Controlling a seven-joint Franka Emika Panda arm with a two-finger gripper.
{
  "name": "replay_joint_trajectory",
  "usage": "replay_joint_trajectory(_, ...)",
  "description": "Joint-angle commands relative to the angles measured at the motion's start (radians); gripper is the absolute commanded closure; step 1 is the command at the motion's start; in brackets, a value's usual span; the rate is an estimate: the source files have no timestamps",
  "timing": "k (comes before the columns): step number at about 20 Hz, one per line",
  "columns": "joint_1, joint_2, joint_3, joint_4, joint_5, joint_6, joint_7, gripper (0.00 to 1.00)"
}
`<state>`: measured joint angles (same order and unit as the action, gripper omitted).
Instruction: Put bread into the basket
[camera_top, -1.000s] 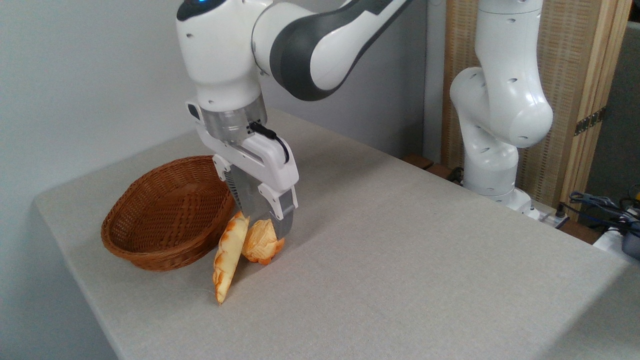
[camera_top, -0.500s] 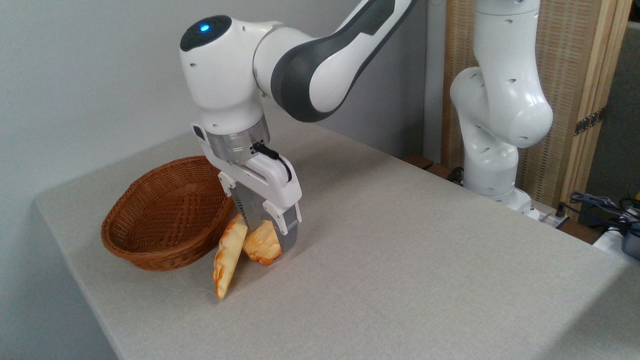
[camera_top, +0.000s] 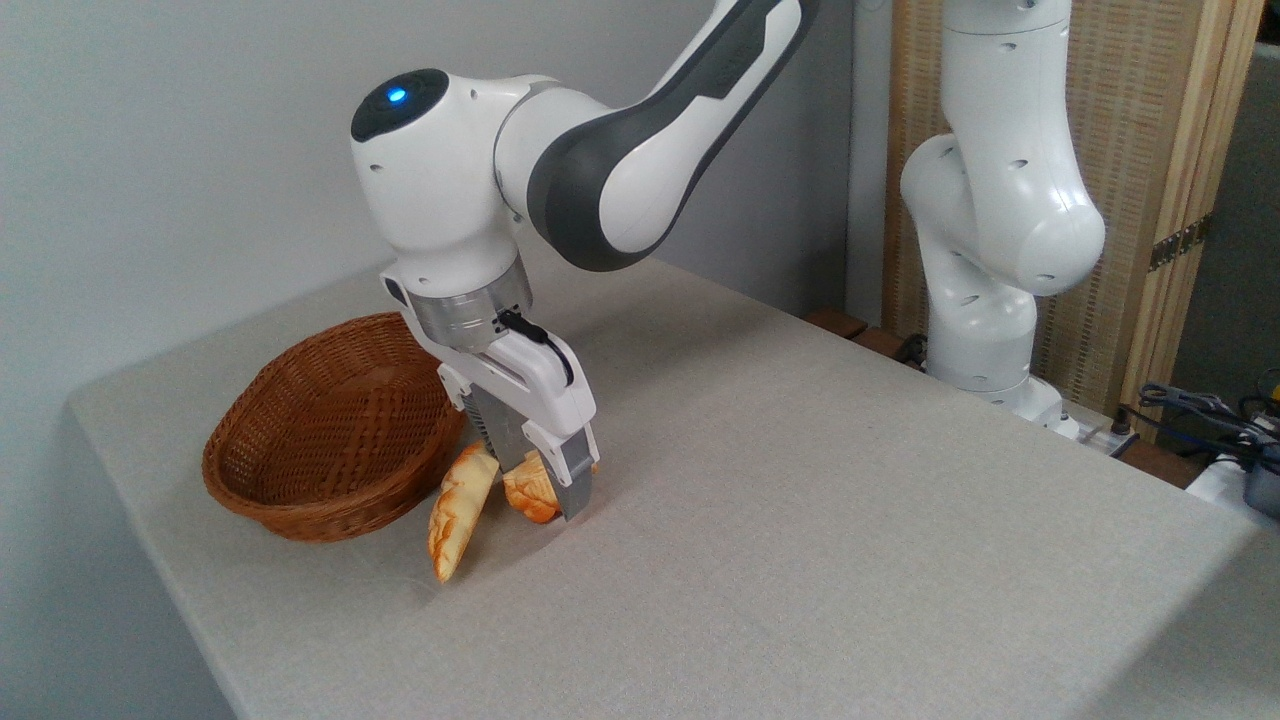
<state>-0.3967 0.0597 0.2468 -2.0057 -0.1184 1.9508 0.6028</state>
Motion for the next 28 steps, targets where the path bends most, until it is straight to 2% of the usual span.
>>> replay_joint_trajectory(1, -0.004, 0.002, 0.005, -0.019, -0.018, 0.01, 0.023, 0.35)
replay_joint_trajectory(2, -0.004, 0.0, 0.005, -0.019, -0.02, 0.007, 0.023, 0.53)
replay_joint_trajectory(4, -0.004, -0.001, 0.005, -0.019, -0.02, -0.001, 0.023, 0.6)
replay_joint_trajectory(11, -0.004, -0.003, 0.005, -0.019, -0.02, -0.004, 0.023, 0.61)
replay_joint_trajectory(15, -0.004, -0.008, 0.005, -0.018, -0.02, -0.009, 0.041, 0.65)
replay_joint_trajectory(22, 0.007, -0.044, 0.015, -0.005, -0.02, -0.113, 0.11, 0.68)
replay_joint_trajectory(28, 0.006, -0.058, 0.009, 0.05, -0.024, -0.155, 0.103, 0.68)
